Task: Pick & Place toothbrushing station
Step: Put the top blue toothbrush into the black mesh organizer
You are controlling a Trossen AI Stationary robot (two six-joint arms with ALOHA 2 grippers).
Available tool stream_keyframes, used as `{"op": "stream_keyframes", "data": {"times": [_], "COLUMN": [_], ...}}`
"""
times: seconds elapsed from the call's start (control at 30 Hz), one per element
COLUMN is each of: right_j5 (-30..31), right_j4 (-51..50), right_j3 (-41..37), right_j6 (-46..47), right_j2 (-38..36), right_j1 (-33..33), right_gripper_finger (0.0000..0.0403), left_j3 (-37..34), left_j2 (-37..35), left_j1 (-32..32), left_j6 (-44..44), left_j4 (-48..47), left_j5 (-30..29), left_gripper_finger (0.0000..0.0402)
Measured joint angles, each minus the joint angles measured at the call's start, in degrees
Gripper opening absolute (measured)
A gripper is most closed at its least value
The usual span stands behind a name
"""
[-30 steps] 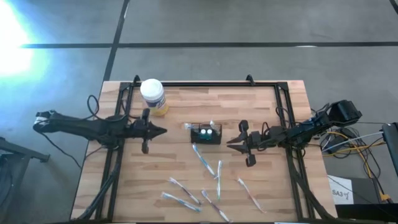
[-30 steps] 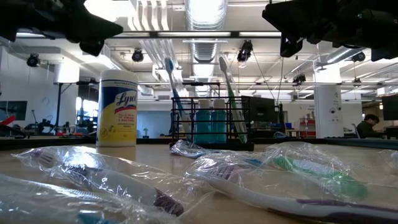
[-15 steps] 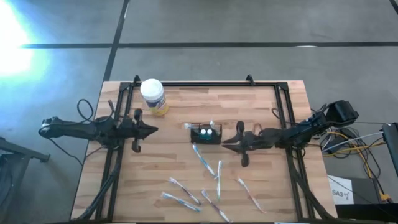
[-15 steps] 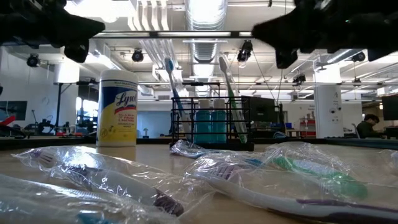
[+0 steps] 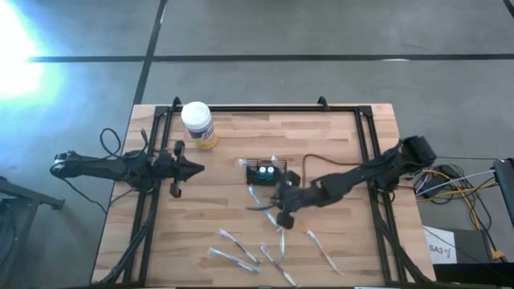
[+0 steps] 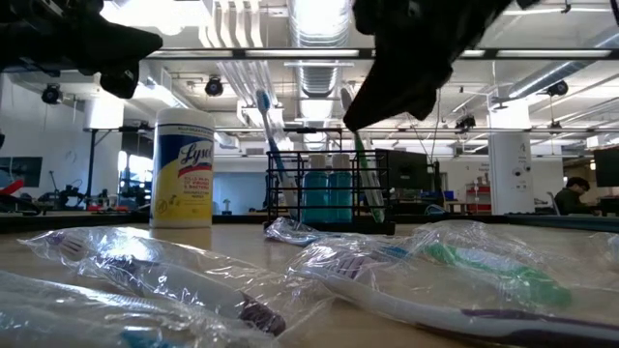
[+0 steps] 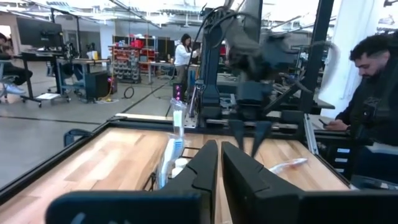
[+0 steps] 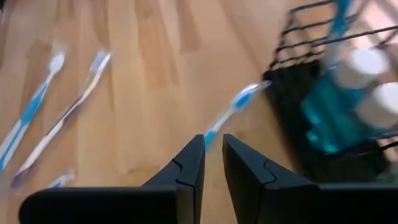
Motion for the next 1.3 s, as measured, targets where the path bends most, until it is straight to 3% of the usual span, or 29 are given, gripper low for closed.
{"op": "stream_keyframes", "data": {"times": [0.3, 0.5, 0.8, 1.07, 1.3], "right_j5": [-0.1, -0.5, -3.2, -5.3, -9.6], "right_j4": [-24.4, -30.9, -52.2, -54.1, -53.0], "right_j3": [23.2, 35.2, 52.2, 57.5, 55.3], "right_j6": [8.4, 10.3, 13.3, 13.9, 13.5], "right_j2": [15.7, 26.3, 39.4, 43.7, 43.4], "right_j1": [1.0, 0.3, -0.8, -2.0, -3.3], "right_gripper_finger": [0.0050, 0.0052, 0.0123, 0.0200, 0.0202], "left_j3": [-0.1, -0.7, -0.8, -0.8, -0.8], "left_j2": [0.0, 0.0, 0.1, 0.2, 0.2], "left_j1": [0.0, 0.0, 0.0, 0.0, 0.0], "left_j6": [0.0, -0.8, -2.3, -1.2, -1.2], "left_j4": [0.0, -0.2, -1.7, -1.9, -1.9], "left_j5": [0.3, 0.7, 5.5, 5.5, 5.7], "left_gripper_finger": [0.0027, 0.0030, 0.0030, 0.0030, 0.0030]}}
